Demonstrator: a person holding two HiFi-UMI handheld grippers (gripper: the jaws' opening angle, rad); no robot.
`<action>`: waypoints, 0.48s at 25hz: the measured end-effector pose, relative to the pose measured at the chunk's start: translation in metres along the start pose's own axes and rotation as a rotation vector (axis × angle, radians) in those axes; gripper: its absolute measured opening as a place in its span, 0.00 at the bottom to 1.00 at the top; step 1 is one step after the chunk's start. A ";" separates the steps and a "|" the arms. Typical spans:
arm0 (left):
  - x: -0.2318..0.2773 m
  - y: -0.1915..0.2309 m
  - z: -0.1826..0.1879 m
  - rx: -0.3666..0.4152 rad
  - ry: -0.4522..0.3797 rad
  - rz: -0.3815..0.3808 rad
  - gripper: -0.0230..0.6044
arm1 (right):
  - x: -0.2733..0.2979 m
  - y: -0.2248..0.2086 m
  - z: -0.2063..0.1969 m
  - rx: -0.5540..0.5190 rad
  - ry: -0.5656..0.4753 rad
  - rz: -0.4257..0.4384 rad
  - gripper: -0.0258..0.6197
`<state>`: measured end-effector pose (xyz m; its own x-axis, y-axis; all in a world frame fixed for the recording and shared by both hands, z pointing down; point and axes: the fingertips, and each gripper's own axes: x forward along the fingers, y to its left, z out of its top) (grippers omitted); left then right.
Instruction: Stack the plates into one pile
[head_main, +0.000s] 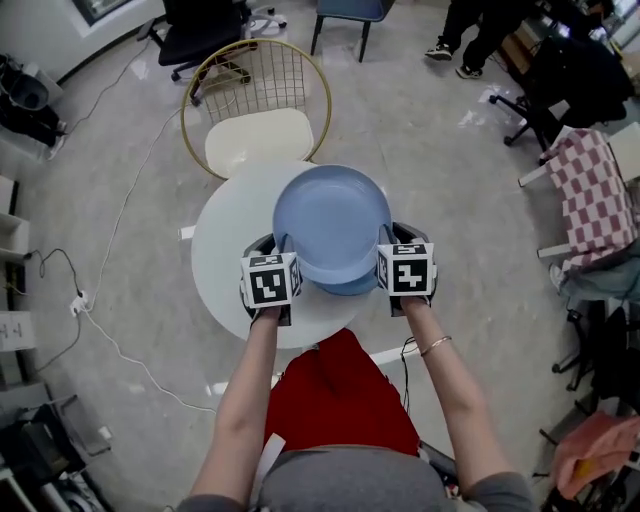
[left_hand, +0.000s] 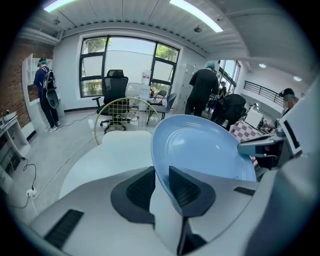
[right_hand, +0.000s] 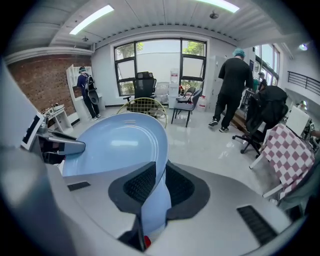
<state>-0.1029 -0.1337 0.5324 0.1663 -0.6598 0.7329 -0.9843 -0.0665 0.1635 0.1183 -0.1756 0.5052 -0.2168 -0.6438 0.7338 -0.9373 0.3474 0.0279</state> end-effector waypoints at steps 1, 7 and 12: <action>0.002 -0.006 -0.001 0.013 0.006 -0.009 0.19 | -0.002 -0.006 -0.006 0.015 0.003 -0.008 0.16; 0.014 -0.038 -0.009 0.077 0.043 -0.037 0.19 | -0.010 -0.034 -0.037 0.079 0.028 -0.036 0.16; 0.025 -0.051 -0.019 0.113 0.067 -0.050 0.19 | -0.009 -0.045 -0.061 0.110 0.048 -0.058 0.16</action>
<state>-0.0471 -0.1326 0.5549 0.2154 -0.6022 0.7688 -0.9744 -0.1847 0.1283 0.1790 -0.1444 0.5387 -0.1506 -0.6265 0.7648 -0.9728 0.2318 -0.0016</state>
